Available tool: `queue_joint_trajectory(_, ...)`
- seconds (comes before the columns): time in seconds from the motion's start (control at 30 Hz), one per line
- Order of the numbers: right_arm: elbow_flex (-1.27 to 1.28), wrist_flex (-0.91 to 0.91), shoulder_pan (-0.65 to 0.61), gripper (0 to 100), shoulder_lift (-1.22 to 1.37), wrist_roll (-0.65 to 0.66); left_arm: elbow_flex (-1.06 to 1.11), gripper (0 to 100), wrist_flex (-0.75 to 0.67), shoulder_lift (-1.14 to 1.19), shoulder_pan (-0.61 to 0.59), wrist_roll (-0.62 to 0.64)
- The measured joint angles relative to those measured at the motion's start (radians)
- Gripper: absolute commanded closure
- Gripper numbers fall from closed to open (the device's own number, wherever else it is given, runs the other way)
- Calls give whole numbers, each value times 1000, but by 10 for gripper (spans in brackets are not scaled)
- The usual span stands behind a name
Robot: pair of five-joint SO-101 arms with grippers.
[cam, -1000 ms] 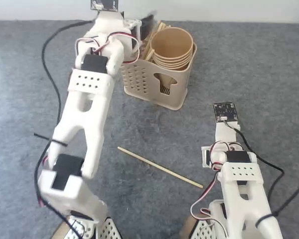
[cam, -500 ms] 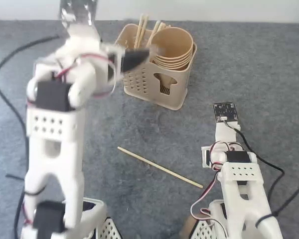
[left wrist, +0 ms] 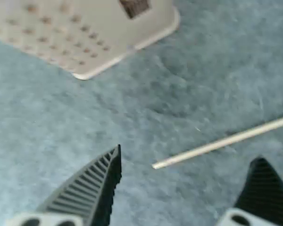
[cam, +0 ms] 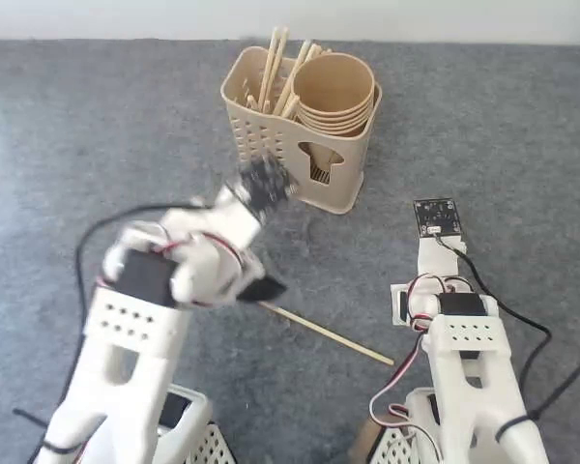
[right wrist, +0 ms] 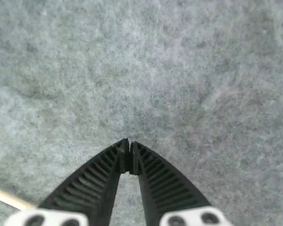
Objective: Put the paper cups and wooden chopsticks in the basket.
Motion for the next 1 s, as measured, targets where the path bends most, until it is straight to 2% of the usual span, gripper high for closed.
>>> queue_joint_trajectory(0.2, 0, 0, 12, 990, 0, 0, 221, 611, -44, -8, 71, -86)
queue_joint_trajectory(0.4, 0, 0, 8, 990, 0, 0, 308, 611, -123, -8, 141, -91)
queue_joint_trajectory(0.53, 0, 0, 8, 990, 0, 0, 362, 611, -230, -8, 153, -97)
queue_joint_trajectory(0.7, 0, 0, 8, 990, 0, 0, 373, 615, -295, -9, 153, -97)
queue_joint_trajectory(0.9, 0, 0, 8, 990, 0, 0, 373, 734, -321, 80, 189, -97)
queue_joint_trajectory(1.0, 0, 0, 8, 990, 0, 0, 365, 735, -361, 212, 215, -97)
